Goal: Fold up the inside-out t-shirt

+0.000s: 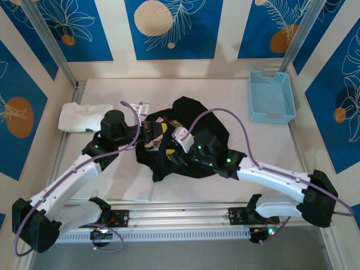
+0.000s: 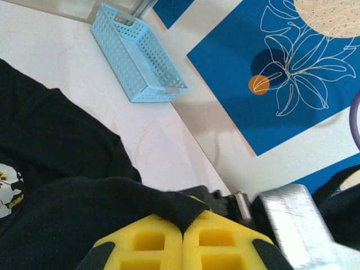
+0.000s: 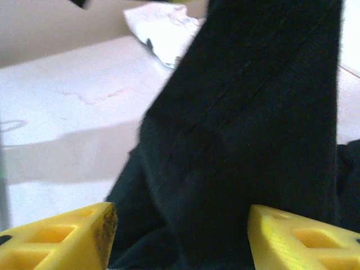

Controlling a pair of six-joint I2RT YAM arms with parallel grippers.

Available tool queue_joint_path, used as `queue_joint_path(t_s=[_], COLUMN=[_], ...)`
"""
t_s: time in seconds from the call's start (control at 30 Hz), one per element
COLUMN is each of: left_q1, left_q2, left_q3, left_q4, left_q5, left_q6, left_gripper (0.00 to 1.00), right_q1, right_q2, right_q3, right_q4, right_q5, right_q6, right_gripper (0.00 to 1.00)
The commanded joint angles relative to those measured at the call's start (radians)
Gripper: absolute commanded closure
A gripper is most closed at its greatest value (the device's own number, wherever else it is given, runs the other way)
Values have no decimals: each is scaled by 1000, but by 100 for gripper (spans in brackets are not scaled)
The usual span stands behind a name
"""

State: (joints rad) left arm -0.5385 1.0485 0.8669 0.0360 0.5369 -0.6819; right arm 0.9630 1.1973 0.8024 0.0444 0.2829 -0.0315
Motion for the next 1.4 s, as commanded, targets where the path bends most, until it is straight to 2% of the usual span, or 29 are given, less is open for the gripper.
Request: queue_joint_path(t_s=[0.0,0.03,0.1,0.13,0.17,0.23,0.27,0.33,0.4,0.63,0.73,0.9,1.1,1.23,1.3,1.37], left_q1=[7,6,7,8,8,11,11,12,12,11,8,7,7,1,-3,-3], left_q2=[-16,-23,-38,-47,-56,-73,-81,-87,-77,-67,-90,-113,-108,-127,-134,-130], left_q3=[27,28,32,34,32,29,25,10,1,-55,-105,-176,-188,-182,-190,-195], left_q4=[10,-7,-56,-83,-102,-149,-160,-164,-171,-183,-173,-152,-134,-140,-113,-74], left_q5=[-15,-31,-88,-126,-164,-269,-313,-374,-392,-361,-320,-307,-323,-305,-260,-201], left_q6=[4,20,64,91,112,163,180,212,241,259,251,242,219,219,206,189], left_gripper=[100,100,100,100,100,100,100,100,100,72,56,39,39,55,66,72], right_q1=[-2,-13,-46,-74,-103,-171,-191,-221,-237,-280,-288,-297,-309,-315,-317,-318], right_q2=[56,58,31,6,-15,-53,-62,-67,-61,-14,9,24,7,2,4,4], right_q3=[74,80,63,45,27,-6,-18,-37,-50,-58,-51,-43,-41,-46,-50,-52], right_q4=[30,19,13,18,26,60,81,138,205,363,389,399,362,346,345,343], right_q5=[126,95,-24,-122,-220,-444,-514,-625,-678,-667,-653,-660,-660,-647,-648,-647], right_q6=[-21,-12,16,37,60,125,153,217,282,486,522,533,511,501,500,501], right_gripper=[53,68,89,97,100,100,100,100,100,100,100,100,100,100,100,100])
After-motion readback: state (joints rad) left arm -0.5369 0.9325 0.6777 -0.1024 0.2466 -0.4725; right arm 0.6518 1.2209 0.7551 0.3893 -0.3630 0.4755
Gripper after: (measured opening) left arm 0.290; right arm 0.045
